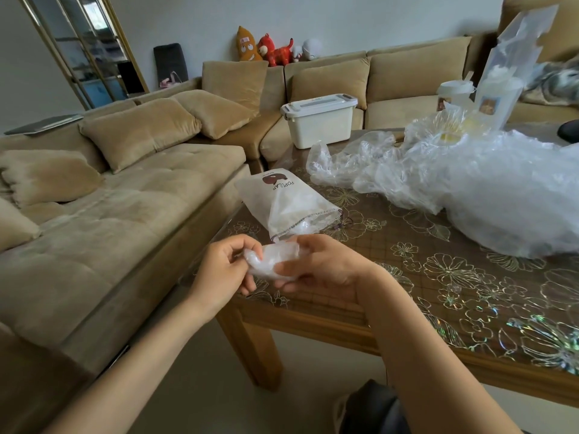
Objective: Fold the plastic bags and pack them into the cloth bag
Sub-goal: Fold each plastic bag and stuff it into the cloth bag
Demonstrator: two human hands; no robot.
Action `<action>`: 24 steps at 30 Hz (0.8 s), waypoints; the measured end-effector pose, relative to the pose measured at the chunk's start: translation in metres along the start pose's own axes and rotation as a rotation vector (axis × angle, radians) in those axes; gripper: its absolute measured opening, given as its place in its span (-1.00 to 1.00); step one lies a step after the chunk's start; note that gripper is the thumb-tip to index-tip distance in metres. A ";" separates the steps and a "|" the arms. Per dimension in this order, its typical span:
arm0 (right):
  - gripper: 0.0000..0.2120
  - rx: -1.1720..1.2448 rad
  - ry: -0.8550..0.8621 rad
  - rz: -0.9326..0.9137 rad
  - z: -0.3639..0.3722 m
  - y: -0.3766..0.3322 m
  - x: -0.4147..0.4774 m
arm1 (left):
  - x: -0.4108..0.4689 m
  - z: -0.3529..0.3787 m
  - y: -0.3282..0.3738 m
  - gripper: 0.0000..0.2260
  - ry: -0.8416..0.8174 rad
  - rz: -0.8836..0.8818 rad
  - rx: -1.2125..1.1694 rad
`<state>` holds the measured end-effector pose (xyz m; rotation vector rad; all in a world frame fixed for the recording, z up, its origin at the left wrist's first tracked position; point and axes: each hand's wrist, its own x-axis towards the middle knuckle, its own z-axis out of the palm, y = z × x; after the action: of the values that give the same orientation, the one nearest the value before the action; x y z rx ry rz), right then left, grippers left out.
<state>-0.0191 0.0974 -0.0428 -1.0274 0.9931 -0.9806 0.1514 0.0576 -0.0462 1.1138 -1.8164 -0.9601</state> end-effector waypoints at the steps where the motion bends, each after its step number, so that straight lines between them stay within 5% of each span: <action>1: -0.80 -0.016 0.043 -0.011 -0.005 0.001 0.002 | 0.003 0.002 -0.002 -0.67 -0.009 -0.013 -0.018; 5: -0.88 0.010 0.155 0.026 -0.024 0.010 0.009 | 0.015 0.011 -0.004 -0.77 -0.138 -0.091 -0.067; 8: -0.88 0.070 0.399 0.046 -0.046 0.018 0.013 | 0.032 0.014 -0.013 -0.84 -0.297 -0.140 -0.010; 16: -0.84 0.116 0.590 0.001 -0.070 0.021 0.029 | 0.077 0.060 -0.028 -0.65 0.087 0.332 0.864; 24: -0.83 0.277 0.584 -0.070 -0.072 0.016 0.038 | 0.106 0.071 -0.041 -0.65 0.068 0.243 1.067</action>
<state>-0.0756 0.0501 -0.0803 -0.5510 1.2519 -1.4772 0.0689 -0.0392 -0.0869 1.4208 -2.3761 0.2812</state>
